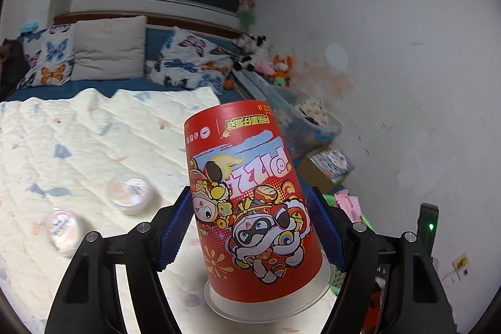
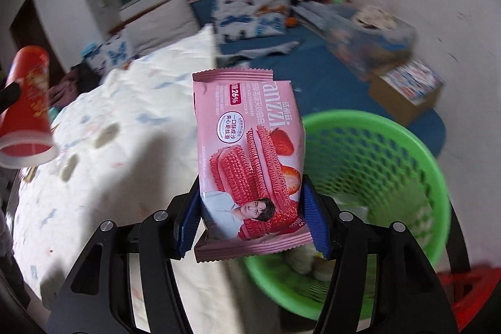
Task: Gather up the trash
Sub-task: 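Carry the red cup and pink packet over the green basket and open both tools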
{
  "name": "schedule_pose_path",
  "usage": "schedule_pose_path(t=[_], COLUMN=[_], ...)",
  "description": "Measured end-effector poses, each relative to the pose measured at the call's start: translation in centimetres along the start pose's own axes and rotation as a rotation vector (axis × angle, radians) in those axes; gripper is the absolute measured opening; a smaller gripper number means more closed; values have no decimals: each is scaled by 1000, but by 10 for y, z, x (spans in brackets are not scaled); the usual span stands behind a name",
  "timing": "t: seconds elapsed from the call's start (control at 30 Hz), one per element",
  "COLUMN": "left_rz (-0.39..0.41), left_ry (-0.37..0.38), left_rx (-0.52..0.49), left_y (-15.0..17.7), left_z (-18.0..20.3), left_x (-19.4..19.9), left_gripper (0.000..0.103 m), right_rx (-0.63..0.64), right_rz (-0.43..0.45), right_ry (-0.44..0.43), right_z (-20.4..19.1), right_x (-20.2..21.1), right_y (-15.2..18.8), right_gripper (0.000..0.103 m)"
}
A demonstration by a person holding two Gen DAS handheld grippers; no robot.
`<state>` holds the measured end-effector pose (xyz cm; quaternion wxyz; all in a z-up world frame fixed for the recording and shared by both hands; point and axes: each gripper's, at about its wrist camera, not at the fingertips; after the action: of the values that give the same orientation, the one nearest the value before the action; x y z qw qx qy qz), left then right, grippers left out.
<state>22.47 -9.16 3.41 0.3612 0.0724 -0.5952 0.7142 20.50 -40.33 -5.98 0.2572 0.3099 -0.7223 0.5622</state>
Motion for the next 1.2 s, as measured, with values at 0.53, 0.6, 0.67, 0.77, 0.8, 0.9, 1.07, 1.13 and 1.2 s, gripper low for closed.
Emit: schedule_pose_path(t=[0.53,0.6,0.67,0.77,0.8,0.9,1.07,1.13,1.2], left_rz=[-118,-149,-183,-227,-250,-292,-368,-390,-415], left_ry=[95,117,131,146,162,172,188,192,199], left_rx=[-123,-147,-165,-199,-211,-227,-231,-229,-213], left_y=[15,21,29,40,45,57,73,77,79], left_z=[91,110,128,150,158,176,195,199,199], left_x=[-61,-76,-90,-110,-118,-135,-160,-167,-173], left_gripper=[70,70,70,70,70,70,71,71,74], right_rx=[-128,-131,-141,-159,-168,-188,-238,-250,-257], right_rz=[44,74,101,132,143,161,175,175,171], right_ry=[28,43,56,68,76,85,79,85,85], right_z=[65,73,81,94,100,110,125,128,130], right_x=[33,48,61,81,89,102,115,116,116], right_y=[25,27,28,35,39,46,59,64,67], right_gripper=[78,78,78,78,78,78,78,78,78])
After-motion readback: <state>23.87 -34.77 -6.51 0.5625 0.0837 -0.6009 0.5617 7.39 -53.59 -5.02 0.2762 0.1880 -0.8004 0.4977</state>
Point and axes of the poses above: each gripper's, at about its wrist camera, not at the fingertips, and x roughly against the way its jaws point, z to its right, y to its underside, and after that the axes turned 4 degrees about -x, right-handed
